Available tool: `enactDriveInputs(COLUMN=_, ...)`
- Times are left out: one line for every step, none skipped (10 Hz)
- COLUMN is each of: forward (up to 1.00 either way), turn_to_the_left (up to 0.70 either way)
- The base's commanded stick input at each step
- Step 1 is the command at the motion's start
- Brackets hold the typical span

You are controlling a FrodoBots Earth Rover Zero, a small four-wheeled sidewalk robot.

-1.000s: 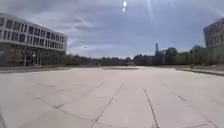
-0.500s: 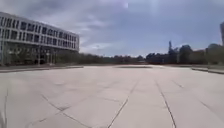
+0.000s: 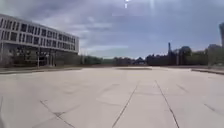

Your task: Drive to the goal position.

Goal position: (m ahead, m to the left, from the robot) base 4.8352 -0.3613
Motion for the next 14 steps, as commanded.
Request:
enactDriveInputs(forward=0.5, turn_to_the_left=0.0)
enactDriveInputs(forward=0.5, turn_to_the_left=0.0)
enactDriveInputs(forward=0.5, turn_to_the_left=0.0)
enactDriveInputs(forward=0.5, turn_to_the_left=0.0)
enactDriveInputs(forward=0.5, turn_to_the_left=0.0)
enactDriveInputs(forward=0.5, turn_to_the_left=0.0)
enactDriveInputs(forward=0.5, turn_to_the_left=0.0)
enactDriveInputs(forward=0.5, turn_to_the_left=0.0)
enactDriveInputs(forward=0.5, turn_to_the_left=0.0)
enactDriveInputs(forward=0.5, turn_to_the_left=0.0)
enactDriveInputs(forward=0.5, turn_to_the_left=0.0)
enactDriveInputs(forward=0.5, turn_to_the_left=0.0)
enactDriveInputs(forward=0.5, turn_to_the_left=0.0)
enactDriveInputs(forward=0.5, turn_to_the_left=0.0)
